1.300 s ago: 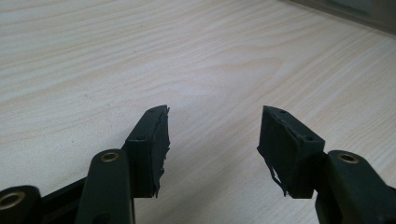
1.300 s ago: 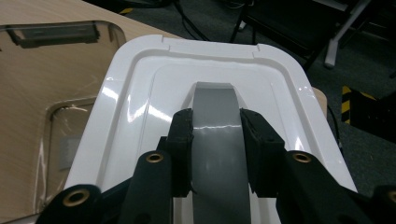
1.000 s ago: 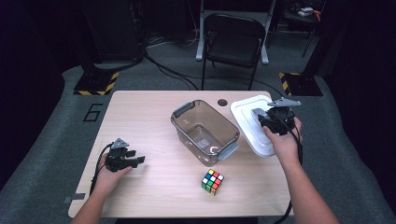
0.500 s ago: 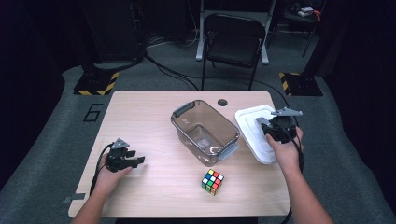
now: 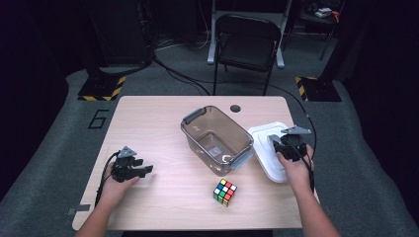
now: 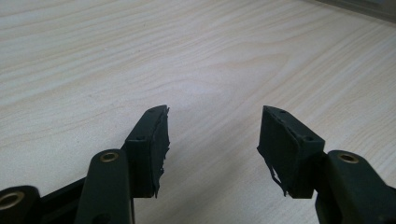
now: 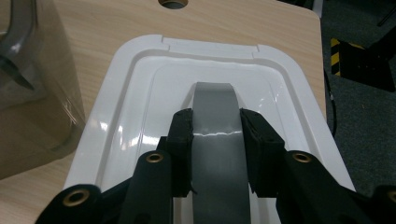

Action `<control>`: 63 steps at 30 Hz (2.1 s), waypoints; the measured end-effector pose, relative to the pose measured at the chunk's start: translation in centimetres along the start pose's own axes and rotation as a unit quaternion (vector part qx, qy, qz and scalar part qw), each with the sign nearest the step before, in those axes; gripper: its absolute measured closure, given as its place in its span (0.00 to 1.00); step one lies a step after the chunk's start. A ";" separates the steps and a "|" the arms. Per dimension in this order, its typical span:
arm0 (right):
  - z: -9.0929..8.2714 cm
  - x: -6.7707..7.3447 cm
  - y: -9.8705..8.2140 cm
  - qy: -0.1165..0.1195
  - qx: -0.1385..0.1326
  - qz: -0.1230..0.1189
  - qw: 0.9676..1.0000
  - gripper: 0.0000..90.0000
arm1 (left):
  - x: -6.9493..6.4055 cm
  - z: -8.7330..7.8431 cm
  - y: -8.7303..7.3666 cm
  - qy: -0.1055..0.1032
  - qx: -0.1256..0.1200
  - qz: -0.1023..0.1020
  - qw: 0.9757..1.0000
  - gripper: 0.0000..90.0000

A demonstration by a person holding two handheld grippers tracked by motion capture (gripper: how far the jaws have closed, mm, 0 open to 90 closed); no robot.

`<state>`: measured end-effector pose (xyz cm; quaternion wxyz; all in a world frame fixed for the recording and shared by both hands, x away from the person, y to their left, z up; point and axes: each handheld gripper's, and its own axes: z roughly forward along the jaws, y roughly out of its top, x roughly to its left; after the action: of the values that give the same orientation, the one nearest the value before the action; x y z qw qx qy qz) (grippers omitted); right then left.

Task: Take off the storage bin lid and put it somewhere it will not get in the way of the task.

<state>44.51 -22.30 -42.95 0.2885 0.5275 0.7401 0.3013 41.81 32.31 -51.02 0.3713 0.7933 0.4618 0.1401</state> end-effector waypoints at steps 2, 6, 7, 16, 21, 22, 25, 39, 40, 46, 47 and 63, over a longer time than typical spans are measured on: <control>0.2 0.2 -0.2 -0.002 0.000 0.003 1.000 0.74 | 0.0 0.0 0.0 0.002 0.000 -0.002 1.000 0.47; 1.1 0.7 -1.4 -0.004 0.004 -0.001 1.000 0.74 | 0.0 0.1 -0.1 0.003 0.002 0.001 1.000 0.47; 1.2 0.9 -1.6 -0.006 0.004 0.003 1.000 0.74 | 0.0 0.1 -0.1 0.003 0.006 0.003 1.000 0.48; 2.2 1.2 -2.6 -0.005 0.007 0.004 1.000 0.74 | 0.1 0.2 -0.1 0.006 0.009 0.003 1.000 0.48; 2.8 1.4 -3.0 -0.004 0.014 0.008 1.000 0.74 | 0.0 0.4 -0.2 0.009 0.009 0.005 1.000 0.47; 2.9 1.4 -3.1 -0.005 0.014 0.011 1.000 0.74 | -0.1 0.4 -0.2 0.008 0.013 0.006 1.000 0.47; 3.2 1.5 -3.2 -0.005 0.018 0.010 1.000 0.74 | -0.1 0.4 -0.2 0.008 0.016 0.008 1.000 0.47; 3.1 1.5 -3.2 0.000 0.011 0.008 1.000 0.64 | -0.1 0.7 -0.3 0.017 0.018 0.017 1.000 0.47; 2.9 1.5 -3.2 0.001 0.008 0.009 1.000 0.64 | 0.0 0.7 -0.3 0.017 0.018 0.017 1.000 0.47; 1.2 1.8 -2.8 0.015 -0.006 0.003 1.000 0.60 | 0.0 0.7 -0.4 0.019 0.018 0.023 0.999 0.47; 0.9 2.0 -2.8 0.014 -0.009 0.001 1.000 0.59 | -0.1 0.7 -0.4 0.020 0.018 0.024 0.999 0.47; -1.9 3.9 -4.1 0.096 -0.012 -0.029 0.995 0.50 | -0.3 0.9 -0.6 0.028 0.007 0.035 0.999 0.47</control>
<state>39.53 -19.94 -45.23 0.2309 0.4706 0.7758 0.3512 41.72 31.85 -52.03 0.3473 0.8072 0.4453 0.1721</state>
